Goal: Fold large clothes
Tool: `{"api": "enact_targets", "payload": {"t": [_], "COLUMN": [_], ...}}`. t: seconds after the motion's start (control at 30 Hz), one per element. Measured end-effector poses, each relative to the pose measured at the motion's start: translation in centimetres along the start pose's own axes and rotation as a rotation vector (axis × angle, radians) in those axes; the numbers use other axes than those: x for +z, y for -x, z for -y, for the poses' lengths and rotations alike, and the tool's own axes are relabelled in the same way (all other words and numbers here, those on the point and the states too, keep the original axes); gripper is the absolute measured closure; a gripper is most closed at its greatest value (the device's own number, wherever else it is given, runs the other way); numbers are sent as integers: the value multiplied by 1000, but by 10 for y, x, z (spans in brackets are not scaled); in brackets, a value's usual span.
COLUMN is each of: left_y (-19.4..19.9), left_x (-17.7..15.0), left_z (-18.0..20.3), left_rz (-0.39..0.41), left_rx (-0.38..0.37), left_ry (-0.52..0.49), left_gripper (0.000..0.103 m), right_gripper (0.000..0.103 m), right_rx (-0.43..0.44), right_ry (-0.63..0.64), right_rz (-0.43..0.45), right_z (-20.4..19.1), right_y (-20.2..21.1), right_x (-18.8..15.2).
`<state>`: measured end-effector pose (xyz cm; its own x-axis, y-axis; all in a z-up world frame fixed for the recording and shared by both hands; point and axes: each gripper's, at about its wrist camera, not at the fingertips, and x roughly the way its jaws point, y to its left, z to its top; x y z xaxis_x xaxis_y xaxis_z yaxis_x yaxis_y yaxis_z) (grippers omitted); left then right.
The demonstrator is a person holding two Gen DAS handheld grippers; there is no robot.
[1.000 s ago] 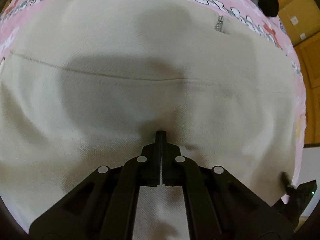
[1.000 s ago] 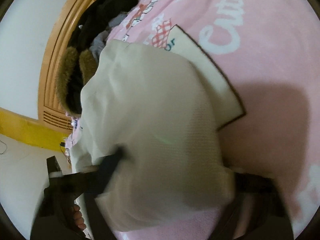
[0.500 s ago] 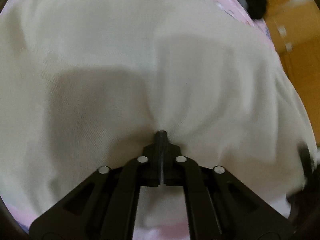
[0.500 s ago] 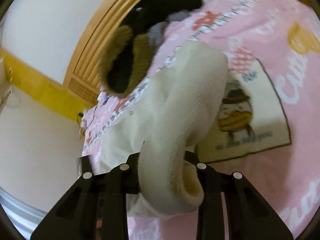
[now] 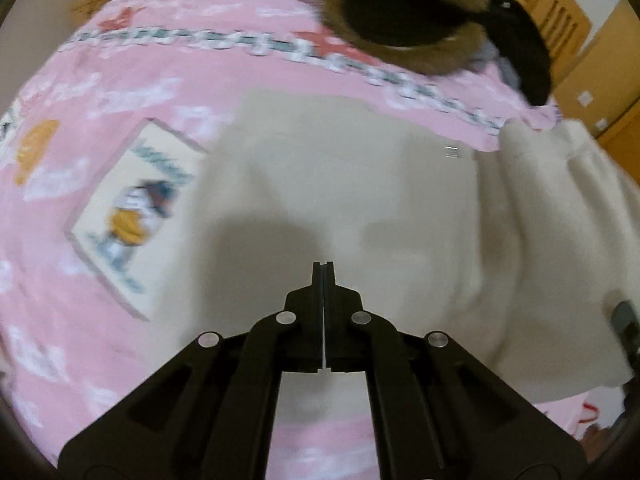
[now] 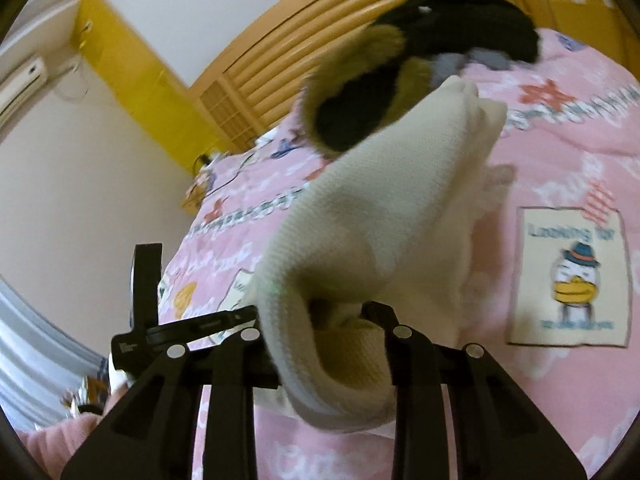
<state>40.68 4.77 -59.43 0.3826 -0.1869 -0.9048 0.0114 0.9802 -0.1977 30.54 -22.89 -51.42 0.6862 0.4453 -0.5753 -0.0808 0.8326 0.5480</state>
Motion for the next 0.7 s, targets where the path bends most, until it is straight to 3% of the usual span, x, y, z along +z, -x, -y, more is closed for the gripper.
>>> {"api": "enact_targets", "payload": {"t": [0.1,0.2,0.23,0.3,0.37,0.5,0.7], "left_y": [-27,-58,-66,-64,-54,-19,28], "left_x": [-1,-7,-10,-9,-4,15,52], "left_z": [-46,-58,-69,-91,-104,-142,-184], "left_rz": [-121,-161,-179,-165,-140,-77,-14], "left_rx": [-32,-29,-86,-193,-232,-215,-192], "left_ry": [83,33,77,196,238,248,206], "left_gripper": [102,101,101,101,101,101,101], "right_gripper": [77,77,77,77,78,78,77], "right_rx": [8,7,10,18,11,-54,-177], "right_ry": [44,127,158,244,327,504,692], "right_rz": [-29,-63,-77,-112,-149,-226,-267], "right_z": [-28,-61,-73,-102,-127,-159,-162], "right_y": [-22,-46,-52,-71,-88,-133,-179], "right_x": [-3,-11,-14,-26,-39,-82,-135]}}
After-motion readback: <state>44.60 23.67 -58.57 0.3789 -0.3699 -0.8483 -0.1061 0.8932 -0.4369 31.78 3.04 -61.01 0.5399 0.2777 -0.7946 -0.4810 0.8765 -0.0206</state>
